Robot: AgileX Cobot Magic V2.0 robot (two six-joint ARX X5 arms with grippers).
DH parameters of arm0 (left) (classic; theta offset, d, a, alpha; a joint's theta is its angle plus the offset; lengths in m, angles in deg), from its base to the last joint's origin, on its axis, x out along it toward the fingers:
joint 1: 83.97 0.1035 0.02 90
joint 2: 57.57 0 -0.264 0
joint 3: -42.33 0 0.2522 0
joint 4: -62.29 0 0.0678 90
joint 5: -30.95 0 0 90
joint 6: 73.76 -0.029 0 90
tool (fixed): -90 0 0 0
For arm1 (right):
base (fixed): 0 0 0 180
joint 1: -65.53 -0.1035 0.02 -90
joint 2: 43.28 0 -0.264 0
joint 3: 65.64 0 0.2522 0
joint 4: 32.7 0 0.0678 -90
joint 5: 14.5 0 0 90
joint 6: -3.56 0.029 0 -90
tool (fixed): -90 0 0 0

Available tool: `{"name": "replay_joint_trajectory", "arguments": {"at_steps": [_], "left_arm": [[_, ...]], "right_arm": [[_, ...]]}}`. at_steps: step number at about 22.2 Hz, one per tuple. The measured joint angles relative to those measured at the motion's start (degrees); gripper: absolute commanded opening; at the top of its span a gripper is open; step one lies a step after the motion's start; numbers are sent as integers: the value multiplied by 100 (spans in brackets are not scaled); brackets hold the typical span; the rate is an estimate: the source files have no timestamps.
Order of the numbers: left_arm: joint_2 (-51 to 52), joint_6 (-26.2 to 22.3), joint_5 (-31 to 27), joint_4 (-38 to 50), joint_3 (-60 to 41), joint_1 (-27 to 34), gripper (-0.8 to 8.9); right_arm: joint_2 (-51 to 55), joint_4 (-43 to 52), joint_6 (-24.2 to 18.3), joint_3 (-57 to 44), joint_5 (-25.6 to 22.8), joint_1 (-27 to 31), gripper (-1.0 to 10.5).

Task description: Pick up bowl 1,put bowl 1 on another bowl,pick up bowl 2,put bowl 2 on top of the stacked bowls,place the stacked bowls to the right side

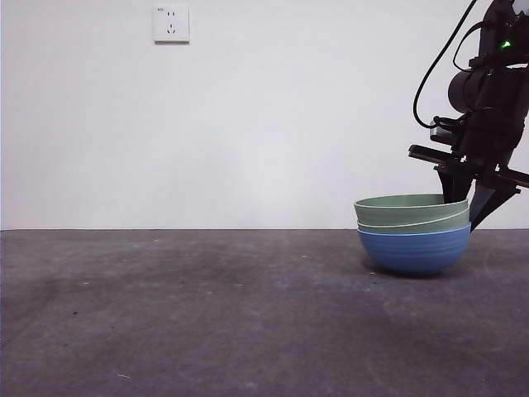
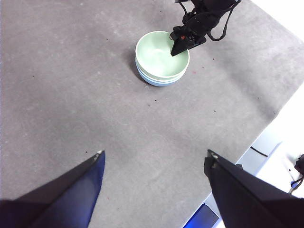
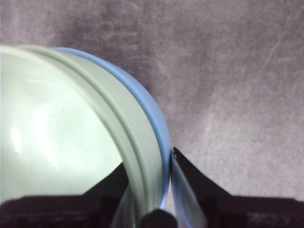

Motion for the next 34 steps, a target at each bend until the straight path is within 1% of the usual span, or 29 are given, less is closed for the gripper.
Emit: {"name": "replay_joint_trajectory", "arguments": {"at_steps": [3, 5, 9, 12, 15, 17, 21, 23, 26, 31, 34], "left_arm": [[0, 0, 0, 0, 0, 0, 350], [0, 0, 0, 2, 0, 0, 350], [0, 0, 0, 2, 0, 0, 350], [0, 0, 0, 2, 0, 0, 350], [0, 0, 0, 2, 0, 0, 350], [0, 0, 0, 2, 0, 0, 350], [0, -66, 0, 2, 0, 0, 350], [0, -160, 0, 2, 0, 0, 350], [0, -271, 0, 2, 0, 0, 349], [0, -374, 2, -24, 0, 0, 345], [0, -452, 0, -181, 0, 0, 345]], "right_arm": [[0, -107, -11, 0, 15, 68, 188], [0, -157, -33, 0, -13, 101, 227], [-2, -146, -44, 0, -11, 138, 230], [-2, -20, -61, 0, -7, 133, 290], [42, -28, -61, 0, -7, 133, 290], [299, -133, -61, 0, -7, 133, 290], [1467, -669, -61, 2, -2, 118, 289], [2057, -1191, -61, 2, -4, -35, 289], [2850, -1856, -92, 2, 7, -483, 288], [3801, -2166, -79, 2, 4, -1209, 285], [4223, -2326, -13, 2, -26, -1652, 285]]}}
